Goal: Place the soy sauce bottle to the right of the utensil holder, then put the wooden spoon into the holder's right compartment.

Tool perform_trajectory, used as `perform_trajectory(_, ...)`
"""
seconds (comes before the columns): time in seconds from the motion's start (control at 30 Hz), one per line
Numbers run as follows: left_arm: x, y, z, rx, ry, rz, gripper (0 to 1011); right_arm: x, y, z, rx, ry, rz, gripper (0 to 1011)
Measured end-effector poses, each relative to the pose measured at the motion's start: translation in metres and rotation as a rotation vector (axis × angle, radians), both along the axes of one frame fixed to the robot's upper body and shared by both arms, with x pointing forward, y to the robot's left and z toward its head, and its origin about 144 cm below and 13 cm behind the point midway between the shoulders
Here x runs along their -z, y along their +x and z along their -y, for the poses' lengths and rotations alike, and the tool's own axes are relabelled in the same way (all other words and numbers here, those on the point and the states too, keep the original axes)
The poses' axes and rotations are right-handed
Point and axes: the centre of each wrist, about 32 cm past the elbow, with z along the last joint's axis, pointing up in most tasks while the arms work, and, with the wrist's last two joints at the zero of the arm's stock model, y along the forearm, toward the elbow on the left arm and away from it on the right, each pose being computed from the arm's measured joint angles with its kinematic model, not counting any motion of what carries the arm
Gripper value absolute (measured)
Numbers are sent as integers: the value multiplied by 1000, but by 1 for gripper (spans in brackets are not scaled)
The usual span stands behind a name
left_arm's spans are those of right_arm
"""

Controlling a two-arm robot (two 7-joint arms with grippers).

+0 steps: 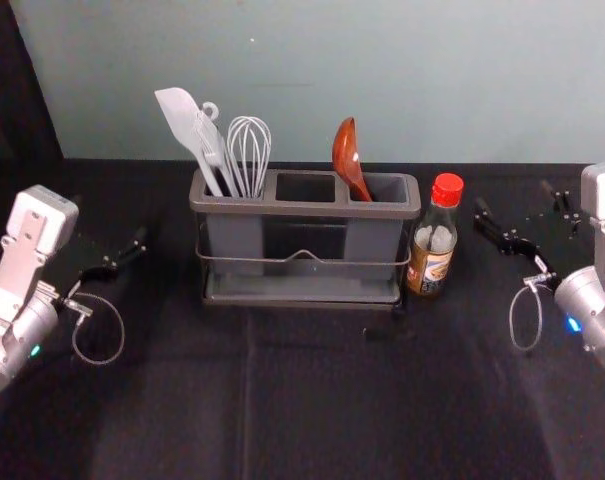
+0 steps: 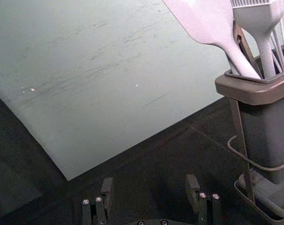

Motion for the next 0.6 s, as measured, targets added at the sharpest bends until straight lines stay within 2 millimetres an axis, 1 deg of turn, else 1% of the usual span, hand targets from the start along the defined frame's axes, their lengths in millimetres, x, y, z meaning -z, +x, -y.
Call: perform_trajectory(0.6, 0, 0, 0, 0, 0, 0, 1000, 0, 0, 0, 0, 1, 0, 1003)
